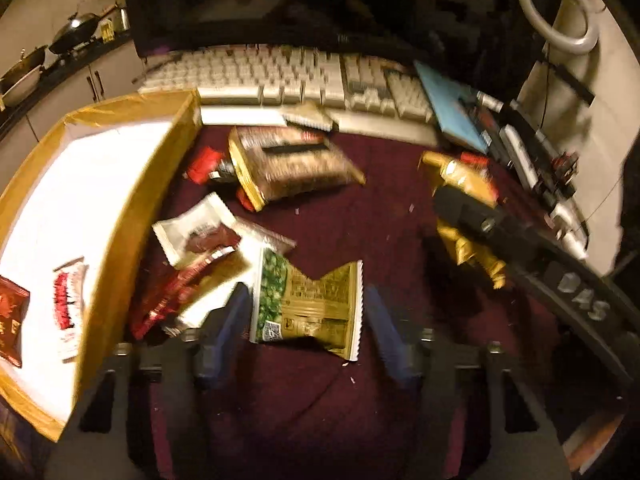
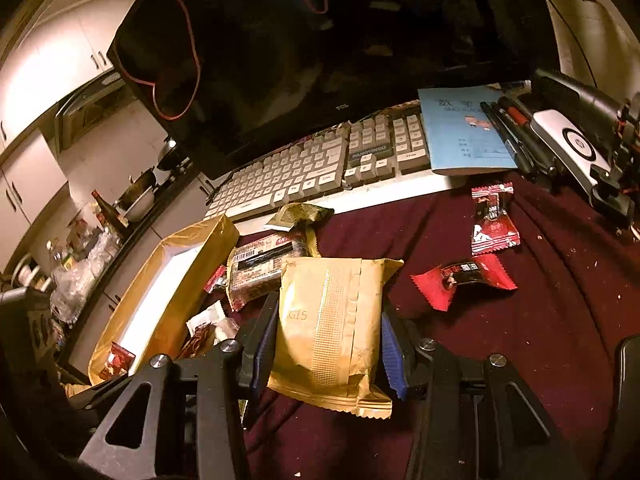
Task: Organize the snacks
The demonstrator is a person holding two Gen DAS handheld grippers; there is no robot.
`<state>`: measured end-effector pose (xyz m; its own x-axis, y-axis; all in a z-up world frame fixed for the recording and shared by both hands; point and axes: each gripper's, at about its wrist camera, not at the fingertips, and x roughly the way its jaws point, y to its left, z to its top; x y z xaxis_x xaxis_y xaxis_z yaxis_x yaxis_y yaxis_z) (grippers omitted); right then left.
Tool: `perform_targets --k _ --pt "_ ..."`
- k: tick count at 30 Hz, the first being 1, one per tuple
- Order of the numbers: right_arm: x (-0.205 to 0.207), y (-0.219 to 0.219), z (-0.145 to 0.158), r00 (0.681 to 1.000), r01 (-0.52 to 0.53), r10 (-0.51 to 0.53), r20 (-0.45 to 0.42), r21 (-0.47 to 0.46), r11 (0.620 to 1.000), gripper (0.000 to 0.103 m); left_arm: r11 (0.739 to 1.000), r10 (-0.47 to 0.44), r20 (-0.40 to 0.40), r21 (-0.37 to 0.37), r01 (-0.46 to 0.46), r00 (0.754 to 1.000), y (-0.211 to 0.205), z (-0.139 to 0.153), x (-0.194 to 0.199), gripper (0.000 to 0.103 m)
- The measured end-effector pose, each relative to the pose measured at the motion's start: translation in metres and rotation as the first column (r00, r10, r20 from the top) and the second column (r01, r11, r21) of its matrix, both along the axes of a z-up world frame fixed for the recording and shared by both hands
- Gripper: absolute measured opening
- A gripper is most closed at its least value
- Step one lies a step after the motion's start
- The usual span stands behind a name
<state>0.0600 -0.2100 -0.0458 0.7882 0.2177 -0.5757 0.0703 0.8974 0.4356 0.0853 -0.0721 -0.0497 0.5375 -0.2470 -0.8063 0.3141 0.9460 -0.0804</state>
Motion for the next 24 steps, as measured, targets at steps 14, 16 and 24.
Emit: perform_targets --k 14,16,24 --pt "0.002 0.006 0.000 1.000 -0.007 0.007 -0.003 -0.040 0.999 0.046 0.998 -0.005 0.133 0.058 -0.003 0.991 -0.008 0.013 -0.023 0.000" --pt "0.002 0.007 0.000 1.000 -0.007 0.007 -0.003 -0.047 0.999 0.046 0.998 -0.004 0.135 0.059 -0.004 0.991 -0.008 0.012 -0.022 0.000" --pt "0.002 0.008 0.000 1.000 -0.008 0.008 -0.007 -0.055 0.998 0.046 0.999 -0.002 0.116 0.039 -0.003 0.993 -0.005 0.012 -0.023 0.000"
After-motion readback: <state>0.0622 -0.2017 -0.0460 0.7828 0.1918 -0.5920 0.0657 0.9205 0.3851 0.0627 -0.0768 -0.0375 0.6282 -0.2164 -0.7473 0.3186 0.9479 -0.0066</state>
